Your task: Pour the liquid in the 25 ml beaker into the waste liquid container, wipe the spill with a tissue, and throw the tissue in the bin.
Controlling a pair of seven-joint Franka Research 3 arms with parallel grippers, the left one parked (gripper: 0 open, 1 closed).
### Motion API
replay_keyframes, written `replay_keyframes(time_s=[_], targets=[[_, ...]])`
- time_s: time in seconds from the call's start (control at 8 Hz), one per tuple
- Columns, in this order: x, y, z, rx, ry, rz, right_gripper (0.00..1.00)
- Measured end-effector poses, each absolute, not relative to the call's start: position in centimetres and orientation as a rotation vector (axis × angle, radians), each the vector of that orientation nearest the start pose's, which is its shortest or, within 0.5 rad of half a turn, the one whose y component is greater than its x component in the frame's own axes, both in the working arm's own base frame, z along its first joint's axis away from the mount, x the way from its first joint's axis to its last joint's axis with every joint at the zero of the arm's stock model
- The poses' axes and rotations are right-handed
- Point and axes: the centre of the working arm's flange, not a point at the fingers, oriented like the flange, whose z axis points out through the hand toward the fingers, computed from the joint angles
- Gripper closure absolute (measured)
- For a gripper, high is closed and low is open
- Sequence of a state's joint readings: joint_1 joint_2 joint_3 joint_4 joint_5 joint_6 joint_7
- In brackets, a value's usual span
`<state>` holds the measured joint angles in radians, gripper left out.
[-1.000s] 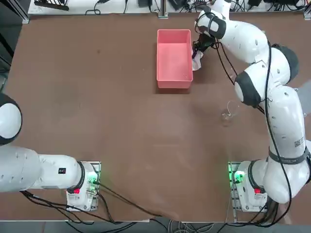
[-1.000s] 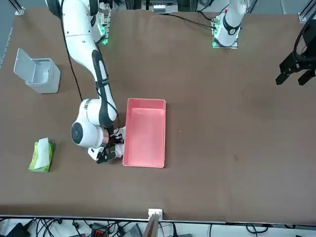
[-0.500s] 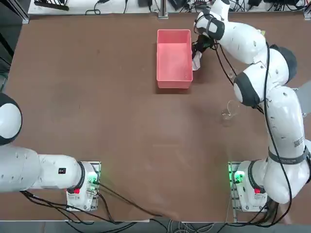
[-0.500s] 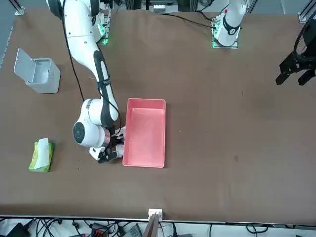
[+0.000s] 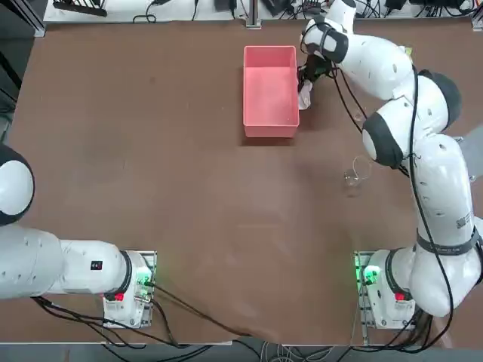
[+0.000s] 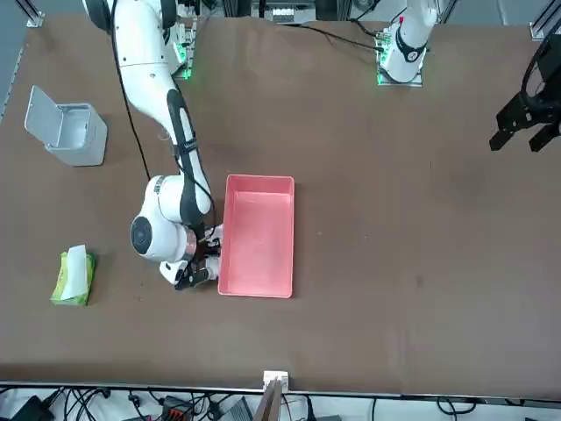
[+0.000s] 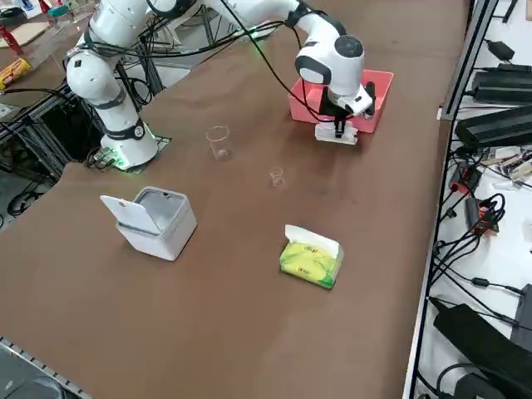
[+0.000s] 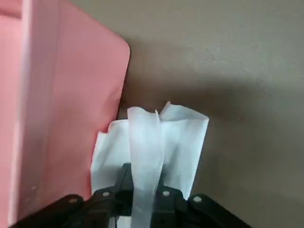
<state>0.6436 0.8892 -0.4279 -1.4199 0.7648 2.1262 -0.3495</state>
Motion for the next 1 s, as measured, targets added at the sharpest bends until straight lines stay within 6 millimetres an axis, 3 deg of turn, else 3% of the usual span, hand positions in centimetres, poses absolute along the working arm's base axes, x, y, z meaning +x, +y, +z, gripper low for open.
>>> replay_keyframes(time_s=[1.0], targets=[[65.7, 24.4, 18.9, -2.835, -0.352, 0.115, 0.98]])
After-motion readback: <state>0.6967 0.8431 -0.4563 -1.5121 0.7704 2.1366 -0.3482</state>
